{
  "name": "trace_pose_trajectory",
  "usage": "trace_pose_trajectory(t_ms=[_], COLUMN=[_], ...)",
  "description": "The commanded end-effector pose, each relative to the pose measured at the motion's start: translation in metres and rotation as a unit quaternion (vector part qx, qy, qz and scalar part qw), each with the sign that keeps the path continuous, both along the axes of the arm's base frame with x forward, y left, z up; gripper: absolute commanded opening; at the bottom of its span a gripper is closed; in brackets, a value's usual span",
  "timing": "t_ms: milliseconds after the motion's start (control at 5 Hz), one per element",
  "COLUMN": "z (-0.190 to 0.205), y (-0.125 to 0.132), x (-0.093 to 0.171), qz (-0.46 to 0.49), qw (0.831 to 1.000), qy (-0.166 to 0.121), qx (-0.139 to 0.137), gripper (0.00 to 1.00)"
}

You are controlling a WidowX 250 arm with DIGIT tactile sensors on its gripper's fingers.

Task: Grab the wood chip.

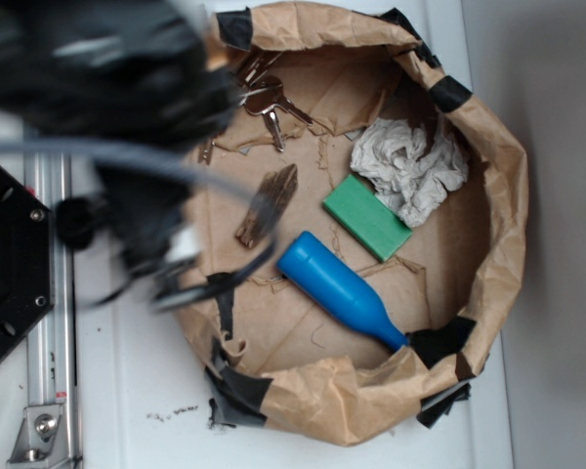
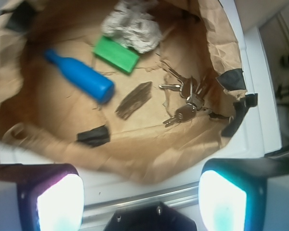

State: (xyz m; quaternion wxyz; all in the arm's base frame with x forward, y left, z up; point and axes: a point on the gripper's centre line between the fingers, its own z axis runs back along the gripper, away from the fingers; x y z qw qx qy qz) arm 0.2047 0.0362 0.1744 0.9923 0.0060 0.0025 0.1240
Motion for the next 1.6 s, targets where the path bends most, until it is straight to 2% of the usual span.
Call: trace_pose_trajectory(t_ms=[0, 200, 400, 600, 800, 1200, 1400], z=[-0.035, -0.067, -0.090, -0.105, -0.116, -0.120, -0.125], y=[0.019, 0.000, -0.009, -0.002, -0.007, -0.008, 0.007], x=[0.028, 0.043, 0.064, 0.069, 0.066, 0.043, 0.036], qz=[0.138, 0.191, 0.201, 0.222, 0.211, 0.204, 0.223], qw=[0.987, 0.976, 0.975, 0.970, 0.974, 0.976, 0.972], qy=[-0.074, -0.095, -0.087, -0.074, -0.067, -0.069, -0.065], qx=[-0.024, -0.043, -0.044, -0.057, -0.041, -0.027, -0.029], gripper=[1.00, 1.00, 1.00, 1.00, 1.00, 1.00, 1.00])
